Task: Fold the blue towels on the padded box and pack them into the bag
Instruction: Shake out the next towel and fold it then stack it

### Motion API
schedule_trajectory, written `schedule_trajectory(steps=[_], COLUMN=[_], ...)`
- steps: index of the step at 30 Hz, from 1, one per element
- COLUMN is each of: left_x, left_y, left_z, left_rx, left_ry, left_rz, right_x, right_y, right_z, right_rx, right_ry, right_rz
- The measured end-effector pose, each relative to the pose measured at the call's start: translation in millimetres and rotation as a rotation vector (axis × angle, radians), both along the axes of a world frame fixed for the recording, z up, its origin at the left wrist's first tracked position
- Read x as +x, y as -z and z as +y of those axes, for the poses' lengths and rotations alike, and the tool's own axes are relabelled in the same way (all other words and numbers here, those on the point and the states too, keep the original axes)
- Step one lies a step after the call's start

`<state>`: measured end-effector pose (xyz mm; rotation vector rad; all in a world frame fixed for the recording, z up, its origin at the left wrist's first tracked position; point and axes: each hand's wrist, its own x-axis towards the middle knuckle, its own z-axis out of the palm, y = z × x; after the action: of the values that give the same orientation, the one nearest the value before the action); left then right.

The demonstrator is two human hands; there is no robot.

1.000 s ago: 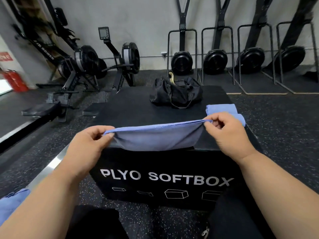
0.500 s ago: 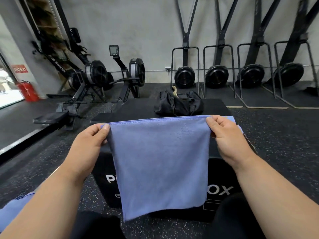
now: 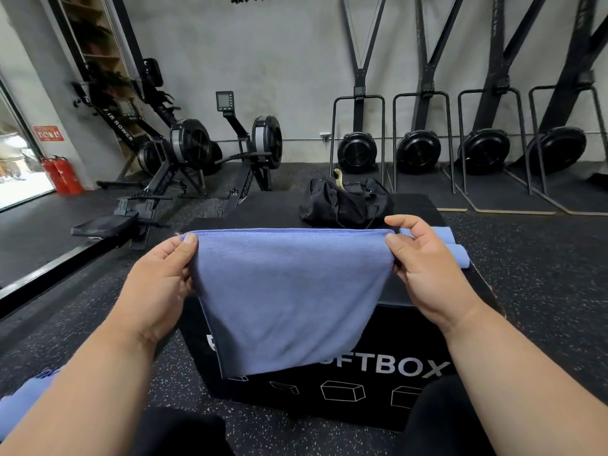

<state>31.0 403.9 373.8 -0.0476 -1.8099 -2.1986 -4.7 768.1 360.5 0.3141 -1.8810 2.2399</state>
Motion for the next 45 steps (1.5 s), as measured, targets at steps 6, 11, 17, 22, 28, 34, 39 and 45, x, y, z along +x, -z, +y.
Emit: schedule_trajectory(steps=[6,11,17,22,28,34,39,45], left_x=[4,11,14,11,14,13,5,-3], left_y=[9,-4,-22,-28,-15,-20,-15,-18], left_z=[0,1,17,-1,4,16,22,47], left_rx=[-0.039,-0.086,-0.106,0.048,-0.118,-0.15,-0.241,-0.335], left_ry=[0.043,0.231,0.389,0.386,0.202,0.275,0.206,0.327], left_rz=[-0.007,0.053,0.05,0.029,0.051,0.056,0.032,0.026], right_x=[2,0,8,9,-1,0,-2,-2], right_y=[1,-4,-15,-32,-18,-12,-10,-16], right_z=[0,3,-4,13,7,-8,-18,-35], right_rx=[0.088,0.008,-0.216,-0.394,-0.291,-0.189,-0.172,-0.271], right_ry=[0.026,-0.122,-0.36,-0.428,-0.26,-0.288,-0.221,-0.36], right_rz=[0.022,-0.062,-0.128,-0.125,-0.115,-0.088,-0.083,-0.137])
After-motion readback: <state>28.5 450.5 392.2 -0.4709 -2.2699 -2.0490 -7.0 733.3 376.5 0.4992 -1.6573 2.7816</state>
